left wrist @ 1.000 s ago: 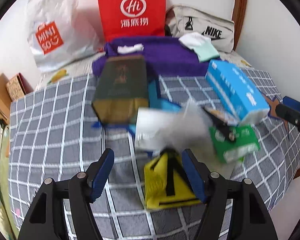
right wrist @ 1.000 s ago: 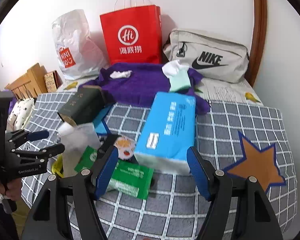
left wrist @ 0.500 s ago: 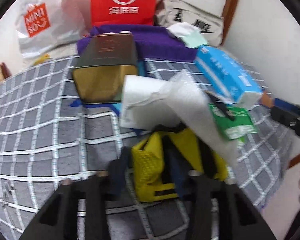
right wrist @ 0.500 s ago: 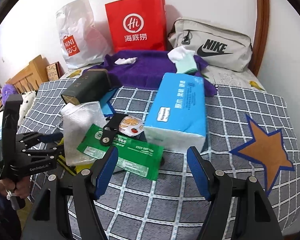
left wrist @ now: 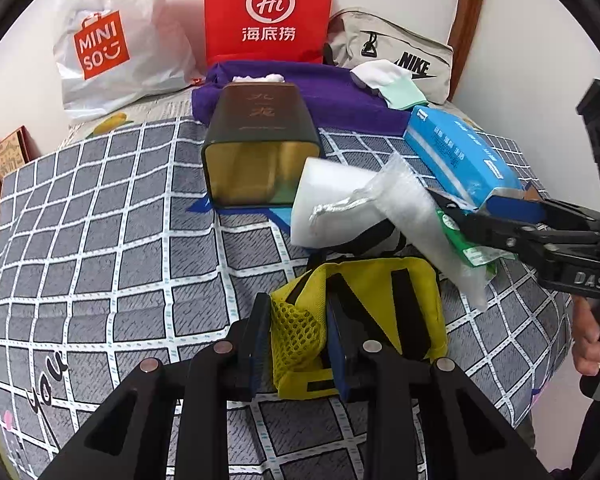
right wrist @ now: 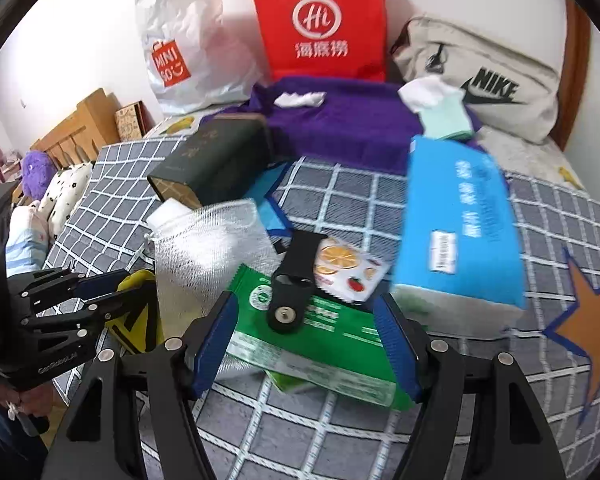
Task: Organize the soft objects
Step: 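Grasp the yellow-and-black pouch with the left gripper and lift it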
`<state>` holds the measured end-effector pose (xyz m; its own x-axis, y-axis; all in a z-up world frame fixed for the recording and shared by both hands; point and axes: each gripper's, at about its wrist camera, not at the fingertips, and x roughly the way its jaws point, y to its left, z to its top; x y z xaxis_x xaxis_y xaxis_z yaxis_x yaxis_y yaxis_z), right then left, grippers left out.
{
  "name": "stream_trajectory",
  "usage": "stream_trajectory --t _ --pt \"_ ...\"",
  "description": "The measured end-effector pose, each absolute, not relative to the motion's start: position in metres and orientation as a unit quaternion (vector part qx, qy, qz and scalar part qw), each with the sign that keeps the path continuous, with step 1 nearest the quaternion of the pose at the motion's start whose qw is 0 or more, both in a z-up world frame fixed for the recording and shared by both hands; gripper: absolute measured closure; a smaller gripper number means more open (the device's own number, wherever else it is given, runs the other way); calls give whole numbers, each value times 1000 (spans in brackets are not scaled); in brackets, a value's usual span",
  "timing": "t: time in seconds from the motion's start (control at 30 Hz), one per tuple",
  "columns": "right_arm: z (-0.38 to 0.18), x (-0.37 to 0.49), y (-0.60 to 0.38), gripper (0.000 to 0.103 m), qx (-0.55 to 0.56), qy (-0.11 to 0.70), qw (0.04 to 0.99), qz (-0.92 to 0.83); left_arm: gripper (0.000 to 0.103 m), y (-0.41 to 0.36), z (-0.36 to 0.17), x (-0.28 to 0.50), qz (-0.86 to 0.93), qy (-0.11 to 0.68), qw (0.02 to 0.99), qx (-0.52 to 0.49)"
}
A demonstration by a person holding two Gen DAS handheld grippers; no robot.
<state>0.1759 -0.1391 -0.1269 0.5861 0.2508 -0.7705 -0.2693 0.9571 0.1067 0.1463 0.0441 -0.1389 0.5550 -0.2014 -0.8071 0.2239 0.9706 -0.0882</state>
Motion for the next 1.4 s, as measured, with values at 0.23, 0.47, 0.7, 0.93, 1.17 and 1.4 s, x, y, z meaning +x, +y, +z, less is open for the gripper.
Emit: stream_trajectory --t 0.23,0.47,0.7,0.93,1.17,1.4 --pt "-139 184 -132 72 -16 436 888 145 77 44 -148 149 -118 463 878 4" --pt "-135 170 -137 81 -39 442 883 155 77 45 -148 148 -119 463 878 1" --pt "-139 165 -136 75 -50 456 874 162 76 42 -149 148 -113 466 877 3" --pt "-147 167 -121 74 -89 435 880 167 76 43 -151 150 -111 468 877 -1" --pt "-138 159 -129 77 -81 427 884 174 77 47 -143 147 -117 464 878 -10" --pt "-119 147 -145 77 -68 412 893 170 78 49 -124 139 -117 450 885 -10"
